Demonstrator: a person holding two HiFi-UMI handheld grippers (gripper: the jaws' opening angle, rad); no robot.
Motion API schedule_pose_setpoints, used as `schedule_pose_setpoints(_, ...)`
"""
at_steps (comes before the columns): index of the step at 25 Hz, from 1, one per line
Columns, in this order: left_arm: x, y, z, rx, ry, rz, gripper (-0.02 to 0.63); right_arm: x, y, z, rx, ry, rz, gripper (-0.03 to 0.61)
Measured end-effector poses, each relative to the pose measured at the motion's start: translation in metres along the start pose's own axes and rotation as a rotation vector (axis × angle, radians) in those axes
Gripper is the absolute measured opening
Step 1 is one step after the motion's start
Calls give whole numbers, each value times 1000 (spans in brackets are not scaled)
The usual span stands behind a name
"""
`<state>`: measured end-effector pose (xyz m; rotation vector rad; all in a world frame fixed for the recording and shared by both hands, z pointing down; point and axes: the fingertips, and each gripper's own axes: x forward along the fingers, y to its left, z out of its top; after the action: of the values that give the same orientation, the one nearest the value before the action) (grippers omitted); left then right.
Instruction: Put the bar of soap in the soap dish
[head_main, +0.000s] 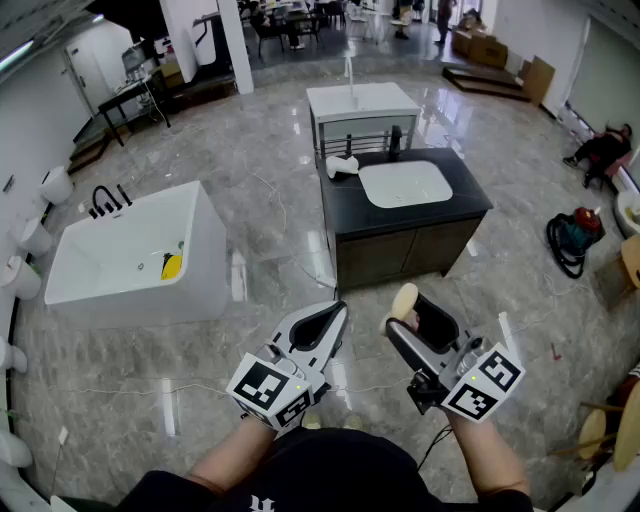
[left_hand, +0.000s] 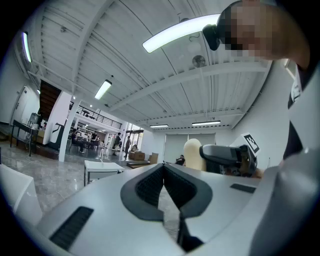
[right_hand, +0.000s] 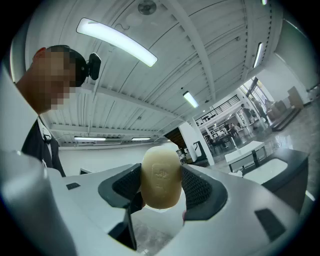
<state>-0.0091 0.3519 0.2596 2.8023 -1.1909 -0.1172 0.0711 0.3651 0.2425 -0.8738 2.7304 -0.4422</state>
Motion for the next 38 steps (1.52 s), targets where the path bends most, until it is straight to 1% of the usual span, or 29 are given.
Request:
schedule_pose_setpoints(5, 7, -9, 0, -2, -3, 17, 8, -11, -5, 4, 3, -1, 15, 258)
schedule_pose_setpoints(9, 10, -13, -8, -11, 6, 37, 8, -19, -14, 4, 14, 3, 23, 258)
schedule_pose_setpoints(16, 21, 5, -11, -12, 18, 63, 8, -11, -28, 9, 21, -8, 59, 258)
schedule_pose_setpoints(22, 45, 49, -12, -32, 12, 70, 8, 19, -56, 10, 17, 3, 37, 258)
schedule_pose_setpoints(30, 98, 118, -5, -29, -4, 21, 8, 80, -112, 19, 4, 7, -10, 258)
schedule_pose_setpoints(38, 133, 191, 2, -39, 0, -22, 8, 151, -157, 28, -8, 3, -38, 258)
